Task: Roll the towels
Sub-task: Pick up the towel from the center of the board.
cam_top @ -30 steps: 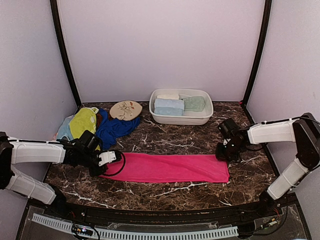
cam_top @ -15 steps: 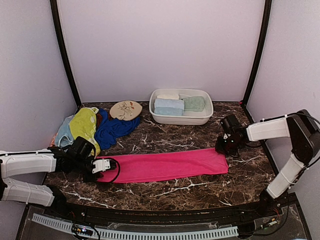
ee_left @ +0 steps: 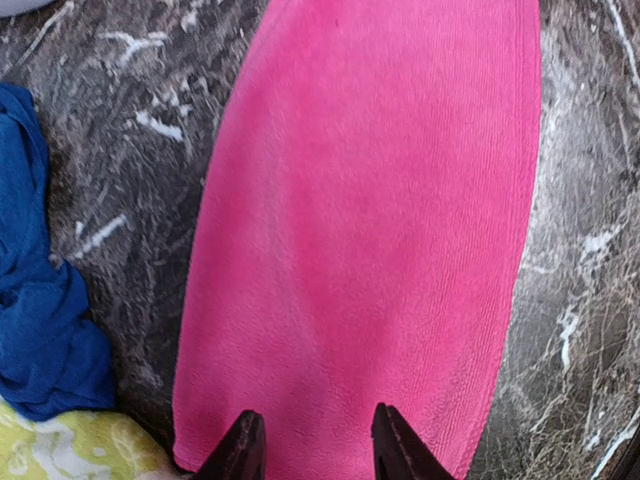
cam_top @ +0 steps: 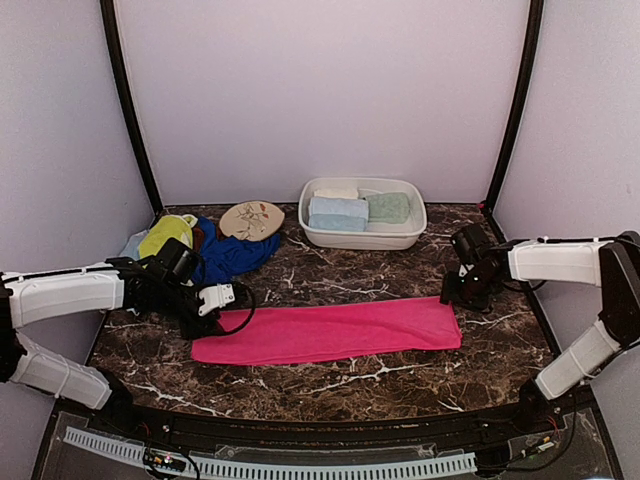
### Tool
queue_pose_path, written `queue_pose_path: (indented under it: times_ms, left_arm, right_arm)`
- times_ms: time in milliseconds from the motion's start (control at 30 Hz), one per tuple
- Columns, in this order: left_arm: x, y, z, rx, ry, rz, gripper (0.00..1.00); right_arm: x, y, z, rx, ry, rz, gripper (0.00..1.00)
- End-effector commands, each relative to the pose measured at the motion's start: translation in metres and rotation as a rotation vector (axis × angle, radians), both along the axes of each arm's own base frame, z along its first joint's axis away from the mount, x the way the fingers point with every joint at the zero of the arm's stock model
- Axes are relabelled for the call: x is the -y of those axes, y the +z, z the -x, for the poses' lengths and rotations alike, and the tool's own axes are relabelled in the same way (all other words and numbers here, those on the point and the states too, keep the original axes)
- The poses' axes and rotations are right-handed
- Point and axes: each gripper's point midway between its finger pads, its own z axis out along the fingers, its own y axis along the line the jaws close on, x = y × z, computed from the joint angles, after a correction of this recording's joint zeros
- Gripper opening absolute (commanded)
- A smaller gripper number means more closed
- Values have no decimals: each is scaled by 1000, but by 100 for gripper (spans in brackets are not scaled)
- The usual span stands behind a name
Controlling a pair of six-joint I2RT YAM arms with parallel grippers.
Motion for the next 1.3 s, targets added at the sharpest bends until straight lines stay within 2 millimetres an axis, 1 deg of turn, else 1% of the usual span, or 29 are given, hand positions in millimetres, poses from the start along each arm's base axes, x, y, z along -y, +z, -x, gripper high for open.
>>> queue_pose_path:
  times_ms: [0, 67, 133, 200, 267, 367, 467, 567, 633, 700, 867, 1000, 1067, 1200, 1267]
  left_arm:
    - [-22, -27, 11, -20, 12, -101, 37]
    - [-29, -33, 14, -6, 6, -132, 37]
    - [-36, -38, 17, 9, 2, -152, 37]
    - [-40, -41, 19, 27, -6, -170, 37]
    - [-44, -44, 20, 40, -7, -177, 36]
    - [-45, -49, 22, 53, -14, -177, 36]
    - [-45, -53, 23, 59, -21, -171, 36]
    - [-44, -58, 25, 53, -27, -166, 36]
    - [-43, -61, 25, 42, -28, -166, 36]
    - [-43, -62, 26, 29, -22, -163, 36]
    - [-39, -59, 28, 16, -25, -140, 35]
    - [-30, -51, 34, -15, -34, -88, 36]
    - [-24, -45, 40, -63, -35, -49, 37]
    - [-2, -20, 58, -167, -72, 85, 41]
    - [8, -6, 67, -201, -107, 152, 44]
  right_arm:
    - [-2, -18, 1, -45, 40, 12, 61]
    - [-3, -23, 1, -59, 58, 16, 63]
    - [-4, -26, 1, -69, 73, 13, 63]
    - [-6, -31, 4, -86, 87, 8, 62]
    - [-11, -35, 7, -97, 104, -15, 59]
    - [-22, -37, 13, -108, 121, -76, 50]
    - [-34, -32, 18, -96, 142, -119, 40]
    - [-46, -29, 23, -98, 164, -154, 32]
    - [-49, -27, 25, -96, 165, -154, 26]
    - [-47, -24, 24, -84, 156, -149, 18]
    - [-35, -12, 21, -57, 125, -97, 0]
    - [-17, 1, 16, -32, 75, -52, 0]
    - [-2, 8, 13, -22, 36, -20, 0]
    - [36, 26, 12, -17, -42, 102, 0]
    - [54, 39, 10, -6, -68, 178, 0]
